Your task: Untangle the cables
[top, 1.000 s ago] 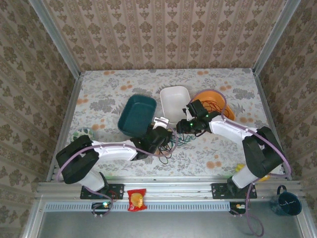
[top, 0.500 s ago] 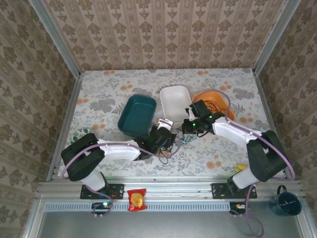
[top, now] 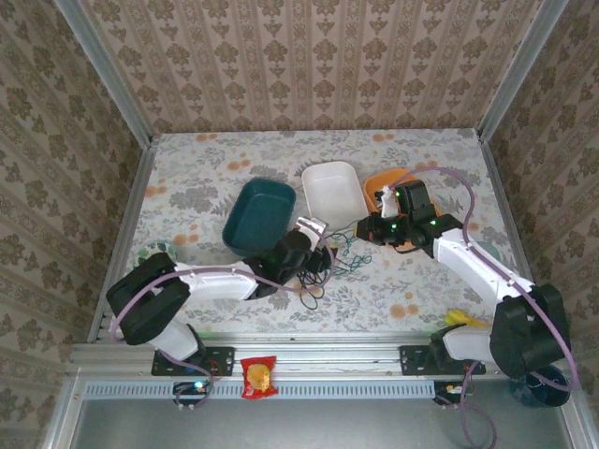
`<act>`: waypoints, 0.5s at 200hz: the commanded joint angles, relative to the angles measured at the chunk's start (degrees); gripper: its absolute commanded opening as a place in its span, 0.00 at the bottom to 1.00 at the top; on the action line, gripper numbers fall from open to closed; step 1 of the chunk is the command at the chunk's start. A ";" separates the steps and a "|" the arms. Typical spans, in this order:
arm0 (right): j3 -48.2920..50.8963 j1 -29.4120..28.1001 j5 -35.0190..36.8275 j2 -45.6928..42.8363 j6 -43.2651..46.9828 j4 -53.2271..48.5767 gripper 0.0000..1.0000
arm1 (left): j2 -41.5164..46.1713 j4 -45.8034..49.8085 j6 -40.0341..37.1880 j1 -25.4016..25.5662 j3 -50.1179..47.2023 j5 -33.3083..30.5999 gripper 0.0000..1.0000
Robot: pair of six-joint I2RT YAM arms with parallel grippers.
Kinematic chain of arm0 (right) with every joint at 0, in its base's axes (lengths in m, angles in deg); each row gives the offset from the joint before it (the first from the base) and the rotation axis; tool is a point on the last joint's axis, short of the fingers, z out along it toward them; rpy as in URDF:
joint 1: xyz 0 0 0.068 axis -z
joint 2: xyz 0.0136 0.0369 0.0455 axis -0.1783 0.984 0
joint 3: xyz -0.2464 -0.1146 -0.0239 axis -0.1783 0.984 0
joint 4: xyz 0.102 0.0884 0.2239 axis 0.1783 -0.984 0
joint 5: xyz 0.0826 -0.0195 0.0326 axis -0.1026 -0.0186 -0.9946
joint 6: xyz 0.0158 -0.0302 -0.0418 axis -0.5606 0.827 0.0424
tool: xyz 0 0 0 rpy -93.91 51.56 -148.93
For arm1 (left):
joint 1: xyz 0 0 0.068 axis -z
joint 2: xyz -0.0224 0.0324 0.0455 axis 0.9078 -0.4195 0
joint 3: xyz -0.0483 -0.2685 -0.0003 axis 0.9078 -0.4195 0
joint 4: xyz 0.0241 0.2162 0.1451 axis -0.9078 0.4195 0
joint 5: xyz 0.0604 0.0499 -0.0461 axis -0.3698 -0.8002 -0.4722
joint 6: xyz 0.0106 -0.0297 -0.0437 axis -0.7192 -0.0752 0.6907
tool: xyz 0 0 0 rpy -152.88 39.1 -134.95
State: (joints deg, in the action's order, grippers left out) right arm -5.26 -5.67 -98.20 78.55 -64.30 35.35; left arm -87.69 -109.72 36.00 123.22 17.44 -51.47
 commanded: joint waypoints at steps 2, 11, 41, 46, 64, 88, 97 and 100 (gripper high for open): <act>0.96 1.13 -6.11 -1.68 -2.08 1.82 0.00 | 3.19 -8.53 5.47 -4.29 -2.71 12.88 0.71; 1.13 1.25 -7.00 -1.91 -2.18 2.40 0.00 | 3.38 -12.04 9.71 -7.01 -3.81 18.54 0.70; 2.12 1.31 -11.19 -3.17 -3.02 6.23 0.00 | 0.91 -21.52 18.90 -12.48 -4.81 29.48 0.72; 2.21 1.31 -11.82 -3.45 -3.26 6.79 0.00 | 0.55 -21.78 19.24 -12.78 -4.57 30.15 0.72; 2.25 1.34 -13.59 -4.39 -4.06 8.68 0.00 | -1.04 -20.07 19.24 -13.03 -2.80 32.19 0.74; 1.72 1.34 -15.19 -5.16 -4.97 10.23 0.00 | -2.72 -21.17 19.58 -13.27 -1.83 34.78 0.73; 1.38 1.35 -15.44 -5.16 -5.16 10.23 0.00 | -3.28 -21.33 19.78 -13.48 -1.27 35.94 0.71; 1.29 1.33 -15.53 -5.23 -5.21 10.32 0.00 | -3.33 -21.40 19.85 -13.53 -1.13 36.32 0.71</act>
State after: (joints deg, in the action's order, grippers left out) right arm -3.49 -4.49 -109.63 74.61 -67.93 43.13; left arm -89.61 -127.73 53.35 110.19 14.18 -21.57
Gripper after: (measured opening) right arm 0.065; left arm 0.726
